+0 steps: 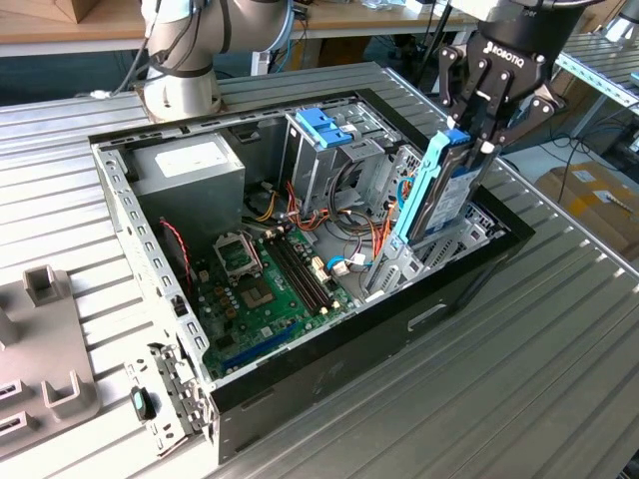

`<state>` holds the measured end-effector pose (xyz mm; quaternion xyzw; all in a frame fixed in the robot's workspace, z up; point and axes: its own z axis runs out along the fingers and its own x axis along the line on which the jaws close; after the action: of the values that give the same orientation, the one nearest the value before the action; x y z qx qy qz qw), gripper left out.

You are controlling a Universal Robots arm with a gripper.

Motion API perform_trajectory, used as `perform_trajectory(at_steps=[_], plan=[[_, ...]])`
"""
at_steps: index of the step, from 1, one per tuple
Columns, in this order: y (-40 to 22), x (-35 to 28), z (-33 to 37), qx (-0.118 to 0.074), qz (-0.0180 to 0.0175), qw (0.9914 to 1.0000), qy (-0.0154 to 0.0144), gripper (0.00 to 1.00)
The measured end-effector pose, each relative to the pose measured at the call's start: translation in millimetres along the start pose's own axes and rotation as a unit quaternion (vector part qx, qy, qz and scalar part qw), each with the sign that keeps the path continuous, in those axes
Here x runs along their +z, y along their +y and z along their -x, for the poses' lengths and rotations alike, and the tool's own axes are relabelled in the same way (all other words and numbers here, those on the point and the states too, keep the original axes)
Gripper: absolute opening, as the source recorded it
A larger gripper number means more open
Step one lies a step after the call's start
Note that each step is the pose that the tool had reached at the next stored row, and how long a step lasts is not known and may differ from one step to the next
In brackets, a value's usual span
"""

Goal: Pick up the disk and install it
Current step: 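Insert the disk into the insertion slot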

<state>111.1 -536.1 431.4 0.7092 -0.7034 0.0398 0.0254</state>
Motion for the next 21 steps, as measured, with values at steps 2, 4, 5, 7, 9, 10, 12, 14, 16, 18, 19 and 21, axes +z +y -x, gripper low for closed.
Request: perform_trajectory(at_steps=[2, 4, 5, 7, 9, 10, 12, 14, 16, 18, 19, 21], plan=[[0.1, 5.9, 0.4, 0.000, 0.0000, 1.00000, 0.0000, 0.35], [0.2, 10.2, 0.7, 0.000, 0.0000, 1.00000, 0.0000, 0.35], [0.3, 12.3, 0.8, 0.000, 0.0000, 1.00000, 0.0001, 0.35], [0.3, 16.5, 1.1, 0.000, 0.0000, 1.00000, 0.0000, 0.35], [0.4, 20.4, 1.4, 0.000, 0.0000, 1.00000, 0.0000, 0.35], [0.5, 23.8, 1.6, 0.000, 0.0000, 1.00000, 0.0001, 0.35], [0.6, 30.3, 2.0, 0.000, 0.0000, 1.00000, 0.0002, 0.35], [0.7, 36.2, 2.3, 0.000, 0.0000, 1.00000, 0.0001, 0.35], [0.9, 42.9, 2.6, 0.000, 0.0000, 1.00000, 0.0001, 0.35], [1.0, 49.1, 2.9, 0.000, 0.0000, 1.00000, 0.0001, 0.35], [1.1, 51.3, 3.0, 0.000, 0.0000, 1.00000, 0.0003, 0.35], [1.1, 55.0, 3.3, 0.000, 0.0000, 1.00000, 0.0001, 0.35]])
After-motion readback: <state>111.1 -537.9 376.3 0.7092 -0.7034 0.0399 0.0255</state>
